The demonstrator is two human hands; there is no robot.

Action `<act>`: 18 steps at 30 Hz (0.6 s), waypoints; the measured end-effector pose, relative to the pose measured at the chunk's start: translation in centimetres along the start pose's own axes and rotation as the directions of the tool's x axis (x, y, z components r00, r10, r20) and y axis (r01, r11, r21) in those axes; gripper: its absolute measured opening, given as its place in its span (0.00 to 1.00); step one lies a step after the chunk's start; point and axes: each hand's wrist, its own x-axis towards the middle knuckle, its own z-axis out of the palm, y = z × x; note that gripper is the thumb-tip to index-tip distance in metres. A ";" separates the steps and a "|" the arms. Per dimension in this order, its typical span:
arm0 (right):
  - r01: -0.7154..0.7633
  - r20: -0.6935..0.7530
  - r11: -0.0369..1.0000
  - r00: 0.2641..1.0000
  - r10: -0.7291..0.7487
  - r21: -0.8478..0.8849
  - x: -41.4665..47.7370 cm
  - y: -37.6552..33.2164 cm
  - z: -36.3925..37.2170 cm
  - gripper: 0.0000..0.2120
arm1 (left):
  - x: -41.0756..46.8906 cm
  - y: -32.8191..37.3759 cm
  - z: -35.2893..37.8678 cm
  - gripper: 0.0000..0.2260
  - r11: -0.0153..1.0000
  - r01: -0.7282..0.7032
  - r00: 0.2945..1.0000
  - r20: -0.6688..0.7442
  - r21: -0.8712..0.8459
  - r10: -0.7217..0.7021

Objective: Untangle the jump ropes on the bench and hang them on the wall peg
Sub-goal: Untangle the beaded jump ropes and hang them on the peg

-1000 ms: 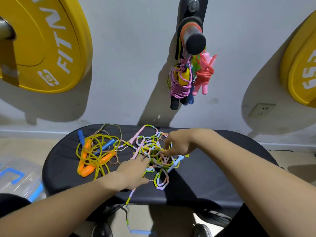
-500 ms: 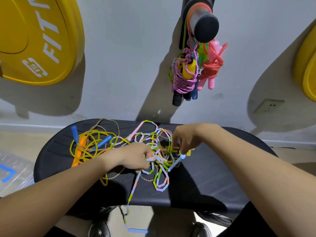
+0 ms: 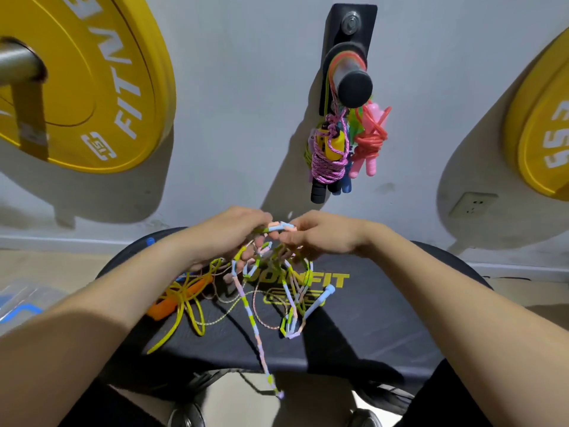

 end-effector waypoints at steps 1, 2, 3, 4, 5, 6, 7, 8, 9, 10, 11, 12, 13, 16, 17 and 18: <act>0.031 -0.041 0.997 0.999 -0.028 0.073 -0.6 -0.2 -0.4 0.15 | -0.3 0.3 -0.4 0.15 0.999 -0.011 1.000 -0.018 0.033 0.011; 0.071 -0.075 0.989 0.995 -0.062 0.132 -1.1 -0.4 -0.7 0.11 | -0.6 0.7 -0.7 0.14 0.995 -0.029 0.999 -0.024 0.091 0.031; 0.116 -0.108 0.977 0.989 -0.097 0.179 -1.7 -0.8 -1.1 0.07 | -0.9 1.1 -1.0 0.12 0.986 -0.054 0.998 -0.023 0.159 0.058; 0.160 -0.138 0.965 0.981 -0.132 0.209 -2.2 -1.0 -1.3 0.07 | -1.1 1.7 -1.3 0.10 0.972 -0.085 0.995 -0.030 0.219 0.094; 0.197 -0.174 0.953 0.972 -0.159 0.229 -2.5 -1.3 -1.4 0.08 | -1.2 2.3 -1.7 0.08 0.955 -0.120 0.989 -0.053 0.272 0.139; 0.234 -0.222 0.945 0.958 -0.183 0.230 -2.8 -1.5 -1.6 0.10 | -1.2 3.1 -2.1 0.08 0.938 -0.151 0.980 -0.074 0.312 0.183; 0.265 -0.280 0.939 0.939 -0.199 0.221 -3.1 -1.8 -1.7 0.12 | -1.2 3.9 -2.4 0.07 0.931 -0.171 0.974 -0.085 0.322 0.209; 0.297 -0.342 0.932 0.915 -0.216 0.207 -3.2 -2.0 -1.9 0.14 | -1.2 4.8 -2.8 0.06 0.940 -0.184 0.973 -0.083 0.289 0.216; 0.330 -0.402 0.924 0.886 -0.234 0.191 -3.4 -2.2 -2.0 0.15 | -1.3 5.3 -3.0 0.06 0.952 -0.196 0.974 -0.067 0.236 0.218; 0.367 -0.466 0.915 0.847 -0.255 0.168 -3.4 -2.3 -2.2 0.16 | -1.4 5.7 -3.2 0.05 0.958 -0.211 0.974 -0.046 0.197 0.224; 0.402 -0.537 0.904 0.799 -0.271 0.143 -3.5 -2.5 -2.3 0.16 | -1.6 5.8 -3.2 0.05 0.956 -0.226 0.972 -0.025 0.188 0.234; 0.436 -0.610 0.892 0.741 -0.281 0.119 -3.5 -2.6 -2.4 0.15 | -1.5 5.6 -3.0 0.05 0.953 -0.237 0.970 -0.006 0.188 0.242; 0.468 -0.675 0.878 0.680 -0.286 0.099 -3.5 -2.7 -2.5 0.15 | -1.4 5.0 -2.7 0.04 0.955 -0.233 0.972 0.009 0.184 0.235; 0.531 -0.805 0.844 0.531 -0.265 0.072 -3.4 -2.8 -2.7 0.15 | -0.7 3.3 -1.9 0.04 0.968 -0.118 0.991 0.091 0.223 0.100; 0.538 -0.834 0.840 0.494 -0.246 0.071 -3.4 -2.8 -2.8 0.15 | -0.1 2.9 -2.0 0.05 0.956 -0.091 0.993 0.104 0.280 0.064; 0.543 -0.859 0.837 0.460 -0.226 0.071 -3.4 -2.7 -2.9 0.15 | 0.4 2.7 -2.0 0.07 0.940 -0.073 0.996 0.081 0.334 0.049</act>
